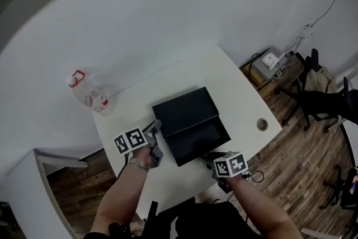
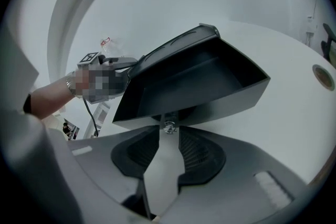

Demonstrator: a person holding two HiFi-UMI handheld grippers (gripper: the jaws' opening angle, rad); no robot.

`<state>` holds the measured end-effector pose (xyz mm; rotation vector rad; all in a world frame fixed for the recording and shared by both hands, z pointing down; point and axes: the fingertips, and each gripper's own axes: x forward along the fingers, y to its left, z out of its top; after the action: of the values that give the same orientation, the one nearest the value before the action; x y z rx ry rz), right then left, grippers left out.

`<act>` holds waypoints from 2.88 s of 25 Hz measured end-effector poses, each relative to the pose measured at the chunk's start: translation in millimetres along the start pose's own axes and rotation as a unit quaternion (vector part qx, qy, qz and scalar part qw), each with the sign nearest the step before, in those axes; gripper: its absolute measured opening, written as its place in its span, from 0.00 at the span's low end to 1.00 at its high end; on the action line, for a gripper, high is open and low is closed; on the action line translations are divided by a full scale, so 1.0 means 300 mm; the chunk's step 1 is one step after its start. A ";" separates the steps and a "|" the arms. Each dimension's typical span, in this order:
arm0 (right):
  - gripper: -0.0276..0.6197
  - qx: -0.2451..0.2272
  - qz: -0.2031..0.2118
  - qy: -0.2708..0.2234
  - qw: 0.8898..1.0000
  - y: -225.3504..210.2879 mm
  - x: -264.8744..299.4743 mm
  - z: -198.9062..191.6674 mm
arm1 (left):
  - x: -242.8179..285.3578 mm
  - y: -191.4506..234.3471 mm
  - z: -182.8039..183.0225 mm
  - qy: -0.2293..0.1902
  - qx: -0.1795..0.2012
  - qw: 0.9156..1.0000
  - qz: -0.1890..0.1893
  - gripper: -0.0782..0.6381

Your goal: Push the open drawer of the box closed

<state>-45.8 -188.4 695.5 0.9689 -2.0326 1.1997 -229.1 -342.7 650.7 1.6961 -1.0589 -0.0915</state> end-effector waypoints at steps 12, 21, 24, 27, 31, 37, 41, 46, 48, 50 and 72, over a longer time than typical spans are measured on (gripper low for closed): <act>0.15 -0.009 -0.002 -0.021 1.000 0.017 0.011 0.054 | 0.002 0.001 -0.002 0.008 0.007 1.000 -0.008 0.26; 0.15 -0.016 -0.007 -0.025 1.000 0.015 0.044 0.149 | -0.001 0.000 -0.002 0.009 0.003 1.000 -0.009 0.26; 0.15 -0.020 -0.007 -0.021 1.000 0.016 0.063 0.177 | -0.002 -0.001 -0.005 0.013 0.001 1.000 -0.010 0.26; 0.15 -0.021 -0.011 -0.020 1.000 0.010 0.080 0.209 | 0.001 -0.001 -0.004 0.017 0.002 1.000 -0.013 0.26; 0.15 -0.021 -0.011 -0.016 1.000 0.008 0.100 0.245 | 0.000 -0.004 -0.007 0.021 0.005 1.000 -0.016 0.27; 0.15 -0.024 -0.010 -0.013 1.000 0.006 0.131 0.298 | 0.001 -0.005 -0.004 0.021 0.005 1.000 -0.021 0.27; 0.15 -0.027 -0.009 -0.011 1.000 0.003 0.146 0.320 | 0.000 -0.003 -0.005 0.020 0.001 0.999 -0.024 0.27; 0.15 -0.027 -0.009 -0.013 1.000 0.004 0.164 0.351 | 0.000 -0.003 -0.005 0.019 -0.005 0.999 -0.027 0.27; 0.15 -0.029 -0.009 -0.011 0.999 0.004 0.167 0.358 | -0.002 -0.004 -0.007 0.018 -0.005 0.999 -0.026 0.27; 0.15 -0.032 -0.009 -0.008 0.999 0.002 0.170 0.363 | -0.003 -0.005 -0.008 0.017 -0.007 1.000 -0.025 0.27; 0.17 -0.003 0.019 -0.023 1.000 -0.003 0.118 0.320 | -0.032 -0.006 0.013 -0.011 0.000 0.999 -0.043 0.27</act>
<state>-76.4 -285.2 682.3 0.9670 -2.0974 1.2019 -235.9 -339.1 643.5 1.7435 -1.0025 -0.1652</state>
